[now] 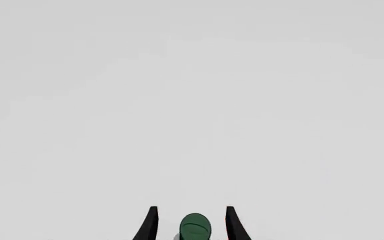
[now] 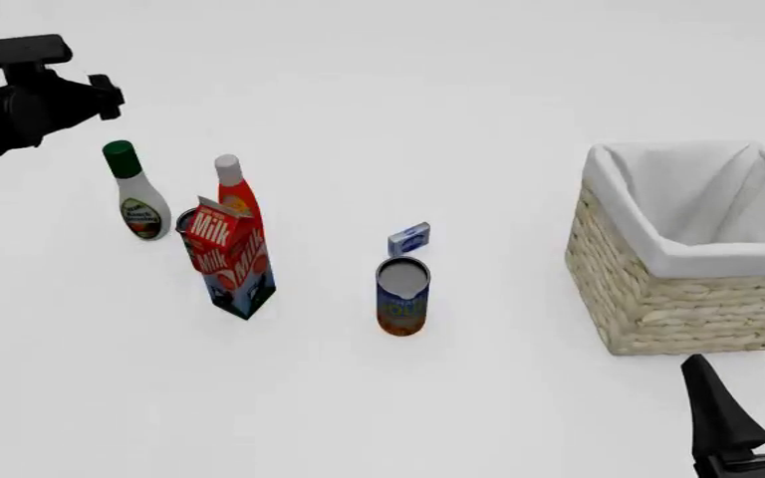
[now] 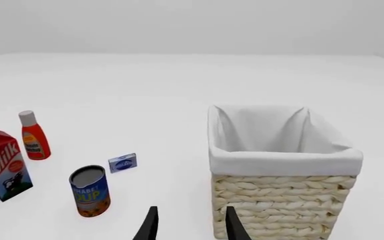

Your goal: Pick the salad dressing and place it in the basket.

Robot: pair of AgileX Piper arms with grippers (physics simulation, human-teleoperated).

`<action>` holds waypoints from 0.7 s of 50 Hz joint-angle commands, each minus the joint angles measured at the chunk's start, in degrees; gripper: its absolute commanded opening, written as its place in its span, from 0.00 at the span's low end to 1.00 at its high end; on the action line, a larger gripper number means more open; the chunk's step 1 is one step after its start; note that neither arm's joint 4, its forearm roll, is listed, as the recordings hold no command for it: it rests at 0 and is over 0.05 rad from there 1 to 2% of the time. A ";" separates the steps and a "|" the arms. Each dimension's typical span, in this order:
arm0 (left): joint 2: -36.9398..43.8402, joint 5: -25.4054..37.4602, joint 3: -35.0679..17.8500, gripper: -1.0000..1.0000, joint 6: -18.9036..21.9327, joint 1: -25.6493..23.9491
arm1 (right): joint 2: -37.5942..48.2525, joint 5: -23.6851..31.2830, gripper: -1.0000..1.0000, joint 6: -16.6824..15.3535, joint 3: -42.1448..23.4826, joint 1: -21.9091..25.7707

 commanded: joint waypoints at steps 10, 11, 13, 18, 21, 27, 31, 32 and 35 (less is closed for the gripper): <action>2.84 -1.89 1.95 1.00 -0.42 -0.85 | 0.02 0.36 1.00 -0.36 -0.33 0.47; 2.90 -2.01 2.10 1.00 -0.46 -0.94 | 0.01 0.38 1.00 -0.37 -0.37 0.46; 3.45 -2.22 2.05 1.00 -0.54 -0.73 | -0.02 0.47 1.00 -0.38 -0.45 0.42; 4.41 -2.78 2.35 1.00 -0.42 -0.82 | -0.04 0.72 1.00 -0.39 -0.72 0.37; 4.53 -3.09 2.88 1.00 -0.32 -0.77 | -0.04 0.67 1.00 -0.37 -0.65 0.33; 5.75 -4.00 3.68 1.00 -0.26 -0.42 | -0.05 0.66 1.00 -0.31 -0.54 0.48; 6.24 -4.25 3.82 1.00 -0.36 -0.55 | -0.06 0.78 1.00 -0.34 -0.62 0.53; 6.34 -4.36 3.90 1.00 -0.27 -0.56 | -0.06 0.81 1.00 -0.34 -0.64 0.52; 6.79 -4.42 3.83 1.00 -0.44 -0.46 | -0.07 0.91 1.00 -0.33 -0.80 0.48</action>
